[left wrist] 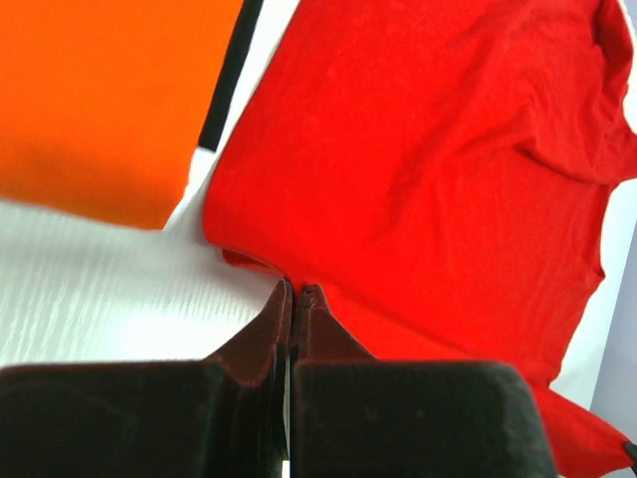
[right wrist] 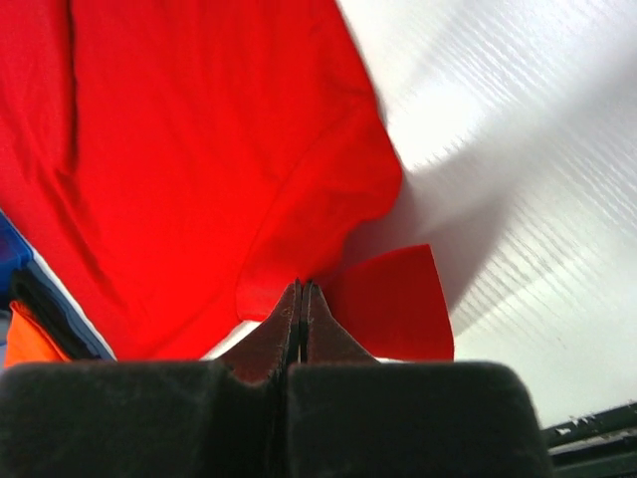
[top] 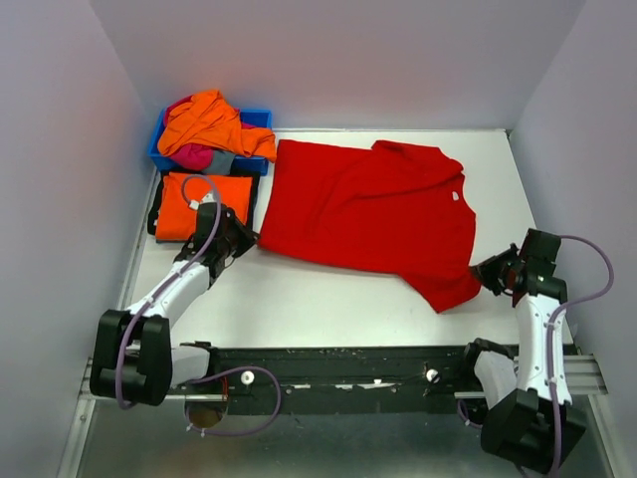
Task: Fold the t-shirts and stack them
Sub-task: Fold the flattened tshirt in 1/3 of the way
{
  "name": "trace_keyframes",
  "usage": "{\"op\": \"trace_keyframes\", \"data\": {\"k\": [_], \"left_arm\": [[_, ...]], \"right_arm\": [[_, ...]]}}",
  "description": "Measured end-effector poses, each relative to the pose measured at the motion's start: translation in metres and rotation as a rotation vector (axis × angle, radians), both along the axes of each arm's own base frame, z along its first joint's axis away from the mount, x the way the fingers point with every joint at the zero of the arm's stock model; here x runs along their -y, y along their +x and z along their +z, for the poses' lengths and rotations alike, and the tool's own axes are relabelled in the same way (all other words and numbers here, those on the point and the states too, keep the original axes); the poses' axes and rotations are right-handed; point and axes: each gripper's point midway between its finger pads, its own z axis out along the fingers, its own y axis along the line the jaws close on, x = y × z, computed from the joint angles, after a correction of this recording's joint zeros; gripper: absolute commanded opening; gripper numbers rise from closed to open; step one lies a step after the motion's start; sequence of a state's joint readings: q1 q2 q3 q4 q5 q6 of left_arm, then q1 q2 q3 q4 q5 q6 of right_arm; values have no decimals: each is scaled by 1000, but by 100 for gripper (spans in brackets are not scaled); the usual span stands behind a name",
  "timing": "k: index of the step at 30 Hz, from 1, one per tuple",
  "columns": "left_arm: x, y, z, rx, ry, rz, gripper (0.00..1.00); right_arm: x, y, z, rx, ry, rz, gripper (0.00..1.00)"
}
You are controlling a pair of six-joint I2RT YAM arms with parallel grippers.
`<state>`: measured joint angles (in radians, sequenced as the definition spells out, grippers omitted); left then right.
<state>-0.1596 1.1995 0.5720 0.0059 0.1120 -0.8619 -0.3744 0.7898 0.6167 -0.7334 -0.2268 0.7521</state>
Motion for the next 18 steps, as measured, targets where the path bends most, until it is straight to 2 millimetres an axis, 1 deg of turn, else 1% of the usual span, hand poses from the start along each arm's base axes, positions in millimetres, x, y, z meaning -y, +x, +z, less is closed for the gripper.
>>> {"op": "trace_keyframes", "data": {"k": [4, 8, 12, 13, 14, 15, 18], "left_arm": [[4, 19, 8, 11, -12, 0, 0], [9, 40, 18, 26, -29, 6, 0], [13, 64, 28, 45, -50, 18, 0], [14, 71, 28, 44, -53, 20, 0], [16, 79, 27, 41, -55, 22, 0], [17, 87, 26, 40, -58, 24, 0], [20, 106, 17, 19, -63, 31, 0]], "right_arm": [[8, 22, 7, 11, 5, -7, 1], [18, 50, 17, 25, 16, -23, 1], [26, 77, 18, 27, 41, -38, 1], [28, 82, 16, 21, 50, -44, 1], [31, 93, 15, 13, 63, -50, 1], [31, 94, 14, 13, 64, -51, 1], [36, 116, 10, -7, 93, -46, 1]]}}
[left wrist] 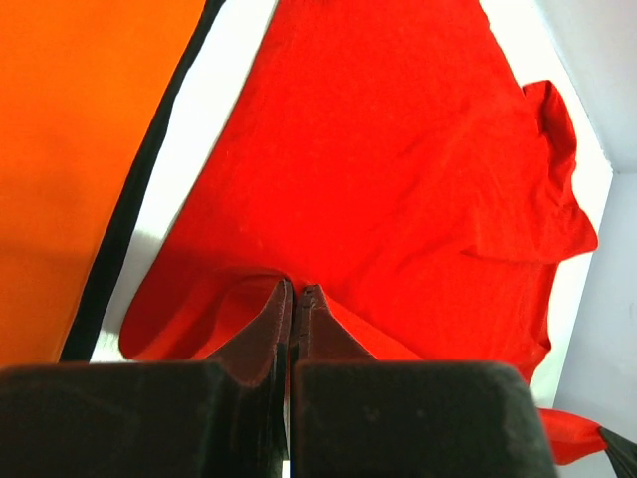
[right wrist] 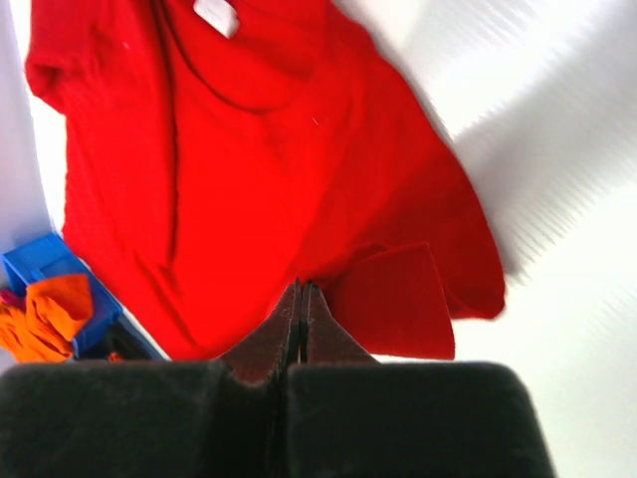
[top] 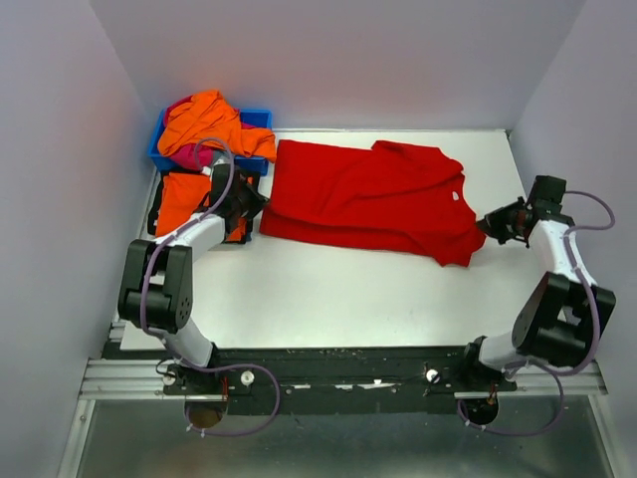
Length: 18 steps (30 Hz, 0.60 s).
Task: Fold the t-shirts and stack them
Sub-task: Fold the flattened tshirt in 1/3 of the way
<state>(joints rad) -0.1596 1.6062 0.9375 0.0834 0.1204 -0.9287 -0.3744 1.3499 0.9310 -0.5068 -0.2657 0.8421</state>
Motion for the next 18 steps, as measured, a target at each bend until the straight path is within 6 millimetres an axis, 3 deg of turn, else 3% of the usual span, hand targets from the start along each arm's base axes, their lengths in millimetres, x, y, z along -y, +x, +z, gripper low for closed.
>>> {"op": "trace_keyframes", "data": {"k": [5, 12, 18], "left_arm": [[3, 19, -11, -27, -11, 11, 0], [6, 37, -5, -14, -19, 16, 0], [10, 54, -3, -2, -24, 17, 0]], "right_arm": [[7, 40, -8, -24, 36, 25, 1], [2, 60, -20, -56, 59, 47, 1], [3, 82, -11, -33, 56, 53, 1]]}}
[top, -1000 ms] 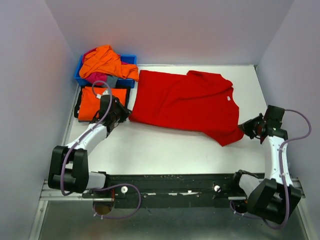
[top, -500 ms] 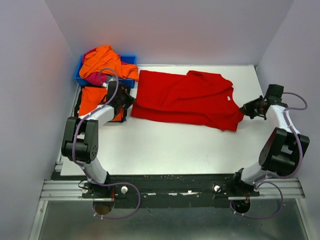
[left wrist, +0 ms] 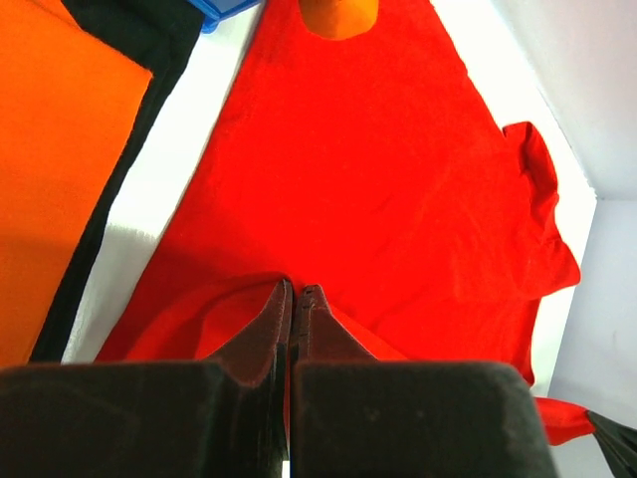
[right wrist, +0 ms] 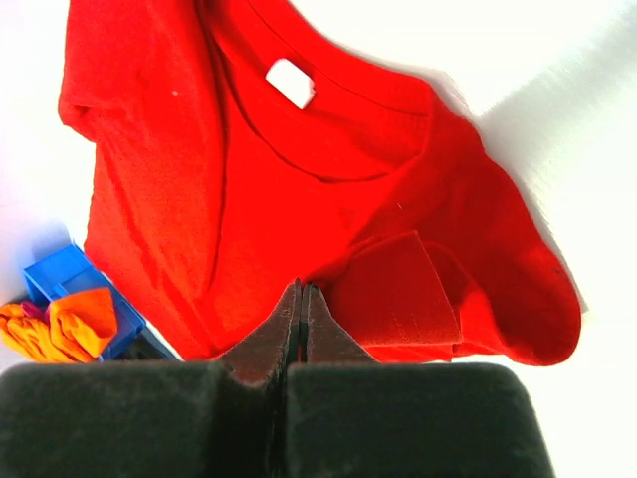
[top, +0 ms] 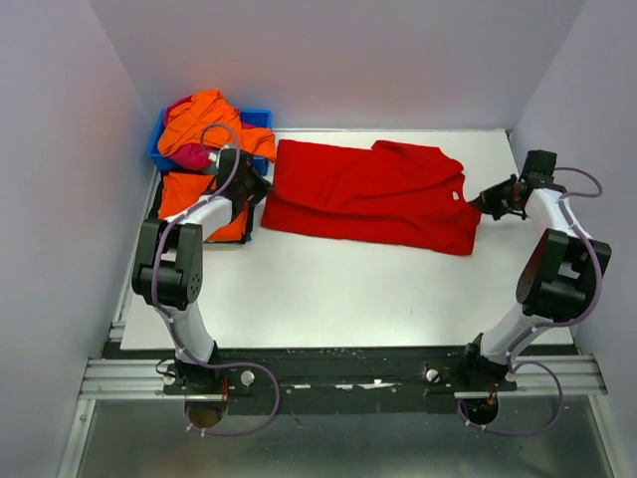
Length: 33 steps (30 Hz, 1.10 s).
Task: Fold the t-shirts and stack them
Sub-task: Fold the flattened tshirt in 1/3 of the way
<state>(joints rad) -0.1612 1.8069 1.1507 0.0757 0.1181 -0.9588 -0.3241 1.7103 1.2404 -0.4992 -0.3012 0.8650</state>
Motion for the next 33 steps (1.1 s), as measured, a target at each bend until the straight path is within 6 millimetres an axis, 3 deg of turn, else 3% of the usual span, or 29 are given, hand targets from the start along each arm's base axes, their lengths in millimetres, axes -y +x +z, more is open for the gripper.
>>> {"op": "trace_keyframes", "data": {"k": [9, 22, 30, 31, 32, 33], "left_arm": [[1, 14, -6, -14, -7, 8, 0], [0, 34, -10, -15, -17, 22, 0], [3, 53, 5, 18, -24, 21, 0], [3, 54, 6, 21, -24, 21, 2], [4, 56, 6, 22, -24, 21, 17], [4, 57, 6, 22, -24, 21, 25]], "right_arm": [[8, 29, 14, 24, -9, 5, 1], [1, 36, -5, -38, 11, 25, 1], [-1, 47, 3, -17, -1, 33, 1], [0, 47, 3, -17, -3, 32, 1], [0, 48, 3, -16, -3, 32, 9], [0, 49, 3, -17, -3, 32, 24]]}}
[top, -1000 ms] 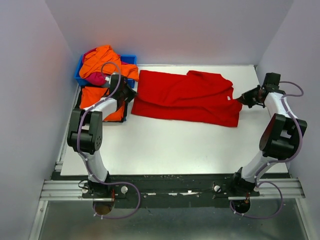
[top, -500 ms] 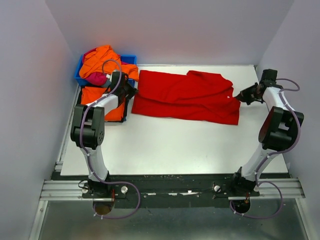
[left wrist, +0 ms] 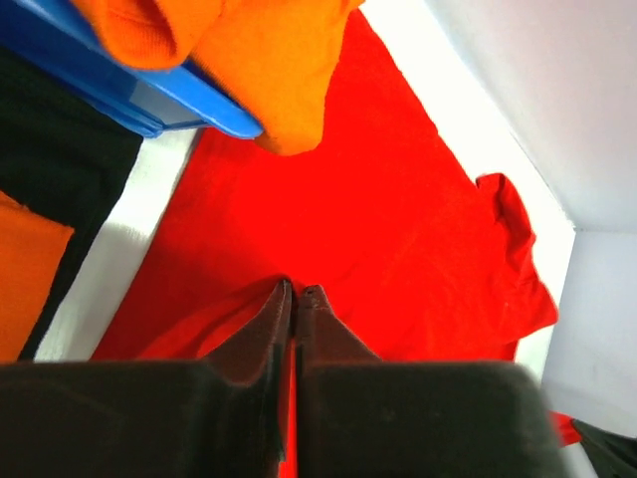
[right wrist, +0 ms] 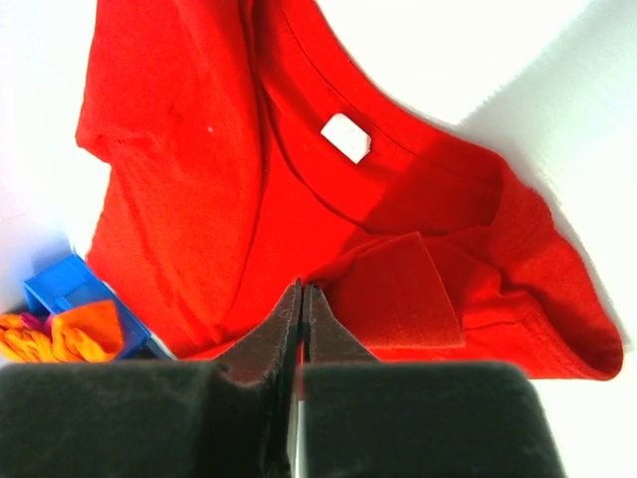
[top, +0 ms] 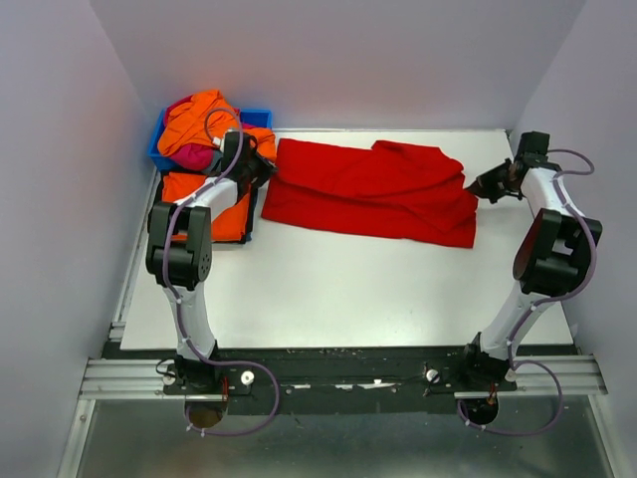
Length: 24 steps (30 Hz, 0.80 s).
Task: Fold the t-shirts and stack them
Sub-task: Fold the flattened tshirt in 1/3 of the way
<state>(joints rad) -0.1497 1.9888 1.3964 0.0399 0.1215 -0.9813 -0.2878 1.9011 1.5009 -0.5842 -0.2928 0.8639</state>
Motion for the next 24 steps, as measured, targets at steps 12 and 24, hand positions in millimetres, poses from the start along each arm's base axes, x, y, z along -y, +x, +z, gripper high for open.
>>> {"op": "trace_keyframes", "data": {"k": [12, 24], "left_arm": [[-2, -10, -7, -49, 24, -17, 51], [-13, -103, 7, -25, -19, 5, 47]], "right_arm": [[-4, -18, 5, 14, -17, 11, 49], [-27, -125, -36, -14, -48, -36, 47]]}}
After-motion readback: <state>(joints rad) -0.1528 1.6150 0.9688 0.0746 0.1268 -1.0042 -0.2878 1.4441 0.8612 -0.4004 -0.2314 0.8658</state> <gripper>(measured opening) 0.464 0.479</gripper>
